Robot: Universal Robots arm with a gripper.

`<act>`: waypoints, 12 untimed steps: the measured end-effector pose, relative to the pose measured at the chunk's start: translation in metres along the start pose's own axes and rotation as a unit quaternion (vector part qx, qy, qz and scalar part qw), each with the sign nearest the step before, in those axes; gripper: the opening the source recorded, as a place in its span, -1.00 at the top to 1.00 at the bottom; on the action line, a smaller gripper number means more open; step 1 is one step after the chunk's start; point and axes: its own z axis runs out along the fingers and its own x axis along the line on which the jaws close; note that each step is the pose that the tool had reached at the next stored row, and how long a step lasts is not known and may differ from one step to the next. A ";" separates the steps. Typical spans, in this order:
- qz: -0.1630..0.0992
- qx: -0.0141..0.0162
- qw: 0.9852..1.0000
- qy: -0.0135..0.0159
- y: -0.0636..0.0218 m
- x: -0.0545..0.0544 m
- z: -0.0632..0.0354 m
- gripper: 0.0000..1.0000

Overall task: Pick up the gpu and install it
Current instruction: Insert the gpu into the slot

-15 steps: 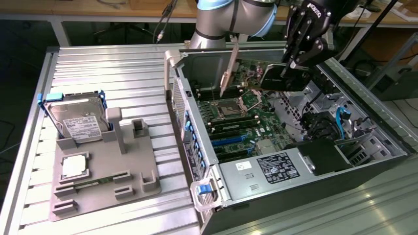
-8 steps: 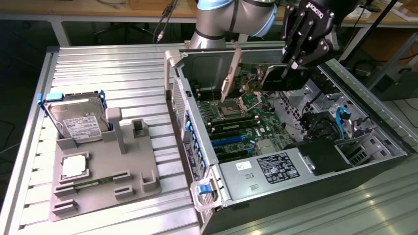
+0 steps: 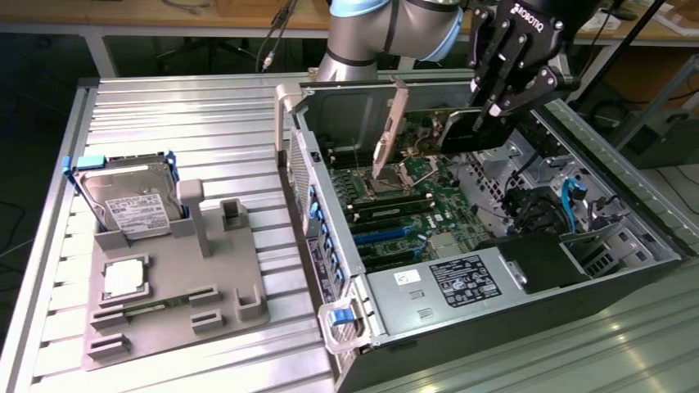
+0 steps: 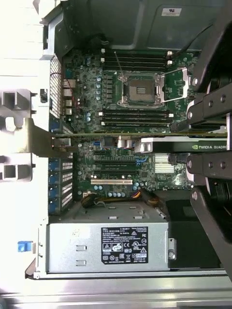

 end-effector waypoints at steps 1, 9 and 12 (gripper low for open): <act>-0.004 0.000 1.000 0.000 0.0000 0.000 0.0000 0.47; 0.013 0.000 1.000 -0.001 -0.0001 0.000 0.0011 0.47; 0.023 0.001 1.000 -0.001 -0.0001 0.000 0.0017 0.47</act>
